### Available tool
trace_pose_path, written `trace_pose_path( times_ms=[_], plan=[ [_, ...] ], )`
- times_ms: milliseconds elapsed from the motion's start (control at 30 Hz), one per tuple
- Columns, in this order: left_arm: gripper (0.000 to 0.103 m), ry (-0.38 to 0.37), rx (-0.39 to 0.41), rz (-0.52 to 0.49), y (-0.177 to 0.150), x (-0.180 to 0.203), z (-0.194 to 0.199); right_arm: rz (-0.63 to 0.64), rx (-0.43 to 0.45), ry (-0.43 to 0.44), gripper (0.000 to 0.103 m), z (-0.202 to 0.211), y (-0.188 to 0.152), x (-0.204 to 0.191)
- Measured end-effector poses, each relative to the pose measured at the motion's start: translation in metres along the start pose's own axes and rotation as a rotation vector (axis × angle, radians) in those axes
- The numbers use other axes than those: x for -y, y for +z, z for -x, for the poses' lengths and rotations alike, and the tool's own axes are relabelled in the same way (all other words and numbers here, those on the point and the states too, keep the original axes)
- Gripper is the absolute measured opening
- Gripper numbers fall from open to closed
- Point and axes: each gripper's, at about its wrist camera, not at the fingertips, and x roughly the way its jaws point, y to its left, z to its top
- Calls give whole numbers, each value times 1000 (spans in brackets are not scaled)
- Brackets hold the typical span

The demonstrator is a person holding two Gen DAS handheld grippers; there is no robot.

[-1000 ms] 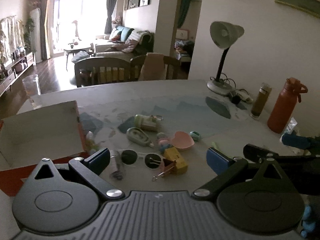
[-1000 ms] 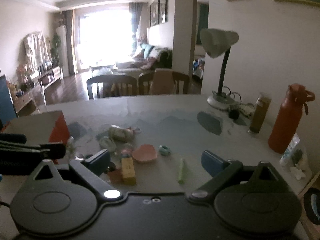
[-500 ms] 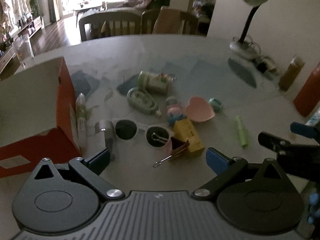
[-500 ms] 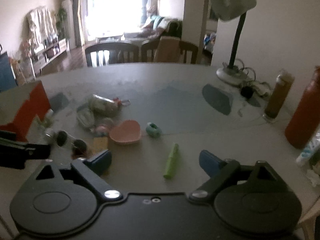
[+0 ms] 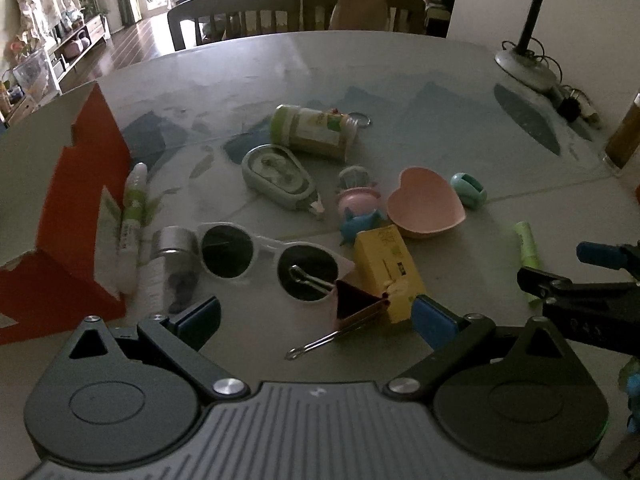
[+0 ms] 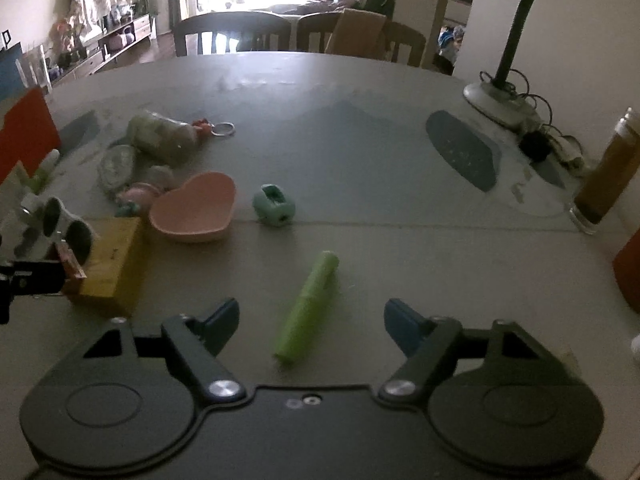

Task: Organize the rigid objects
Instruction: 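Grasp the black binder clip with the left tool while the right tool grasps the green highlighter, then carry the clip and highlighter over the cardboard box with both tools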

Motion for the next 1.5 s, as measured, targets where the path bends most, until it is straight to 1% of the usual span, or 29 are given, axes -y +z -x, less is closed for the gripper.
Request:
trace_pose_path(
  times_ms=[33,100,133,200,233,267,300,367,433,500,567,600,633,667,700,733,767,1000,1100,1200,1333,1500],
  plan=[
    [100,9,1,-3,1,2,-2,0,-6,6,79,-3,0,2],
    [89,14,-10,0,2,5,-7,-1,-17,18,76,-10,3,6],
    [87,17,-13,3,2,6,-8,-1,-23,22,73,-12,4,7],
    [84,17,-20,15,3,7,-11,-8,-35,35,70,-17,5,10],
    [82,16,-21,22,3,7,-12,-12,-42,46,67,-19,7,12],
    [78,15,-23,26,4,7,-12,-16,-48,54,62,-21,7,13],
    [75,17,-28,28,4,7,-13,-18,-54,61,61,-24,8,15],
    [73,19,-34,36,4,7,-15,-16,-65,72,60,-28,9,15],
    [69,17,-33,43,4,7,-15,2,-60,70,59,-29,10,13],
    [61,13,-29,40,4,6,-15,13,-56,78,53,-30,11,12],
    [56,9,-26,36,3,7,-14,35,-51,81,42,-29,12,9],
    [52,10,-25,36,3,8,-13,46,-50,87,39,-29,13,8],
    [50,11,-24,35,3,8,-13,54,-48,90,32,-28,13,7],
    [44,13,-24,36,3,8,-13,60,-47,90,26,-28,14,6],
    [38,16,-30,37,3,9,-13,65,-47,94,23,-28,14,5],
    [35,21,-37,38,2,9,-13,68,-47,99,18,-28,14,5],
    [32,24,-43,40,2,9,-14,70,-48,100,16,-28,14,4],
    [30,39,-19,62,-1,1,-7,75,-33,100,16,-23,15,3],
    [30,37,2,72,-2,-4,-2,74,-23,118,16,-13,16,2],
    [30,51,11,71,-1,-10,3,72,-24,145,16,-2,19,-1],
    [30,40,40,82,1,-22,16,75,-10,175,16,16,24,-10],
    [30,25,69,89,6,-43,33,83,13,199,16,39,36,-33]
  ],
)
